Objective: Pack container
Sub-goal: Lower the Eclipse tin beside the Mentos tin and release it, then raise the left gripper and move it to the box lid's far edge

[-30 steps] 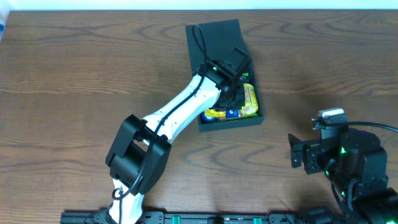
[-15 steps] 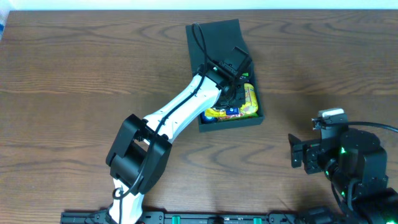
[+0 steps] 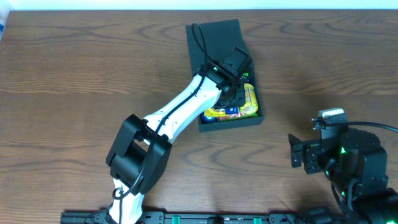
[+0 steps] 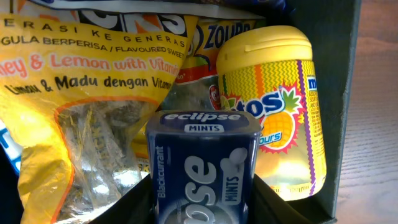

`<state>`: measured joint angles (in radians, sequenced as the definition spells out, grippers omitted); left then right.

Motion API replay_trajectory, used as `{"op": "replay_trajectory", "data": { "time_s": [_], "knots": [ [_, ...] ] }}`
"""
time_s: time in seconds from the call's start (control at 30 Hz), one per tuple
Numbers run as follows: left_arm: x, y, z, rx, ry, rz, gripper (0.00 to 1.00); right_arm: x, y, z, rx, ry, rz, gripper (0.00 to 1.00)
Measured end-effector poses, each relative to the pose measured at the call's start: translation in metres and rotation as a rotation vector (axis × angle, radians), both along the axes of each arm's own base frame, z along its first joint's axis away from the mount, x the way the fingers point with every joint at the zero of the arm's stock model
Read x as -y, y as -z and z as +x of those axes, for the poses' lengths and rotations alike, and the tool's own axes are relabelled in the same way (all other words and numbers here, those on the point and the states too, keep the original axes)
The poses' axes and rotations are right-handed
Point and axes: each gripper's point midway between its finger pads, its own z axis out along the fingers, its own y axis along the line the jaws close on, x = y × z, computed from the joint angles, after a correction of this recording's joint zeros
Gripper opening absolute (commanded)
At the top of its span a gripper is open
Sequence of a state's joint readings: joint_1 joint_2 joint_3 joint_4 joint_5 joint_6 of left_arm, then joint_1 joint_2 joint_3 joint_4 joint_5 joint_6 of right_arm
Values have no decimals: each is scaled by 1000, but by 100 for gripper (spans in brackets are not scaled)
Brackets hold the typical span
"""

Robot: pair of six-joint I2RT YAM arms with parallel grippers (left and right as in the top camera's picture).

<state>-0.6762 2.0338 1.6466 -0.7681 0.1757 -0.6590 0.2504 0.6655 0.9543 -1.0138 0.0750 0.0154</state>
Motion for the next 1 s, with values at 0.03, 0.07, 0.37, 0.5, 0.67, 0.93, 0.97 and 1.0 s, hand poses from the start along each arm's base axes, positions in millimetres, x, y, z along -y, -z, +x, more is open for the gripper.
{"op": "replay_trajectory", "data": {
  "time_s": [0.03,0.07,0.37,0.5,0.67,0.93,0.97,1.0],
  "knots": [
    [0,0,0,0,0,0,44,0,0,0,0,0,0,99],
    [0,0,0,0,0,0,44,0,0,0,0,0,0,99],
    [0,0,1,4,-3,0,48,0,0,0,0,0,0,99],
    [2,-1,2,9,-3,-7,52,0,0,0,0,0,0,99],
    [4,-13,3,14,29,-15,62,0,0,0,0,0,0,99],
    [-10,-86,17,81,79,-38,91,0,0,0,0,0,0,99],
    [-18,-100,19,92,66,-47,93,0,0,0,0,0,0,99],
    [-26,-114,23,108,54,-58,94,0,0,0,0,0,0,99]
  ]
}}
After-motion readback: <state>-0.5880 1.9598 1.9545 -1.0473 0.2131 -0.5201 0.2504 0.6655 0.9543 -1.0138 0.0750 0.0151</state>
